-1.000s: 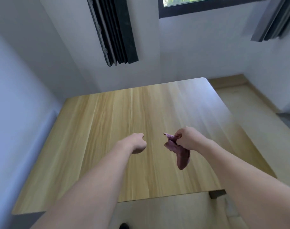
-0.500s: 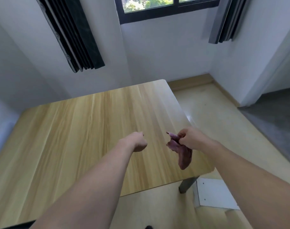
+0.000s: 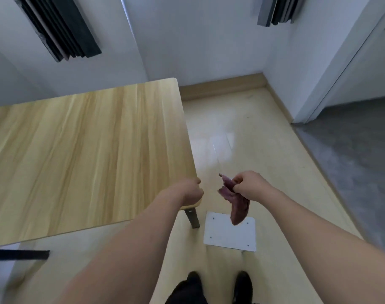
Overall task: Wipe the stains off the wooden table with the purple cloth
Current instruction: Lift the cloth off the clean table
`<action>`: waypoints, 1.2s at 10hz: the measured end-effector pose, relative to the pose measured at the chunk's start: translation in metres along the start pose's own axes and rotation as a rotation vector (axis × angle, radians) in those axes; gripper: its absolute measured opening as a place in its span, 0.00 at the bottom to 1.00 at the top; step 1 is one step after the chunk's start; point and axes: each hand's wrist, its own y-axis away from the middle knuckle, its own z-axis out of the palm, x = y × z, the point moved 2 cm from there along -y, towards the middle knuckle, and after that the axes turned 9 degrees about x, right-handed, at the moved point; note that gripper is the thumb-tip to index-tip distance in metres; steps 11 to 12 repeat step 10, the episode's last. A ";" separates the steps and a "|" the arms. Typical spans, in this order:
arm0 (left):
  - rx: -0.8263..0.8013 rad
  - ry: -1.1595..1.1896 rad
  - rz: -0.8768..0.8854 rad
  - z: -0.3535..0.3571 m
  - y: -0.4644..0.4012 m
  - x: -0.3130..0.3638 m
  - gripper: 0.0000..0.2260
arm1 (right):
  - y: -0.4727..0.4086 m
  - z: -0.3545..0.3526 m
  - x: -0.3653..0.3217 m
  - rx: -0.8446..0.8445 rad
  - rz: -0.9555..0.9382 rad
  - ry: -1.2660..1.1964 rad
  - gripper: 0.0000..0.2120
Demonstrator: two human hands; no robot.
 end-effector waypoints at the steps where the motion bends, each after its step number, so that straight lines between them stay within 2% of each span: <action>1: -0.045 0.016 0.005 0.031 -0.011 0.024 0.25 | -0.005 0.001 0.039 -0.015 0.062 -0.001 0.06; 3: -0.127 0.041 -0.018 0.123 -0.070 0.044 0.24 | -0.055 0.044 0.124 -0.018 0.133 -0.011 0.07; 6: -0.143 0.017 -0.114 0.325 -0.206 -0.014 0.24 | -0.176 0.219 0.270 -0.130 0.224 -0.085 0.09; 7: -0.146 -0.003 -0.152 0.377 -0.246 -0.044 0.24 | -0.209 0.277 0.299 -0.150 0.169 -0.047 0.09; 9: -0.150 -0.014 -0.180 0.436 -0.300 -0.086 0.23 | -0.261 0.359 0.334 -0.200 0.077 0.002 0.09; 10: -0.142 -0.011 -0.200 0.442 -0.310 -0.093 0.23 | -0.266 0.380 0.347 -0.218 0.024 0.092 0.11; 12: -0.142 -0.011 -0.200 0.442 -0.310 -0.093 0.23 | -0.266 0.380 0.347 -0.218 0.024 0.092 0.11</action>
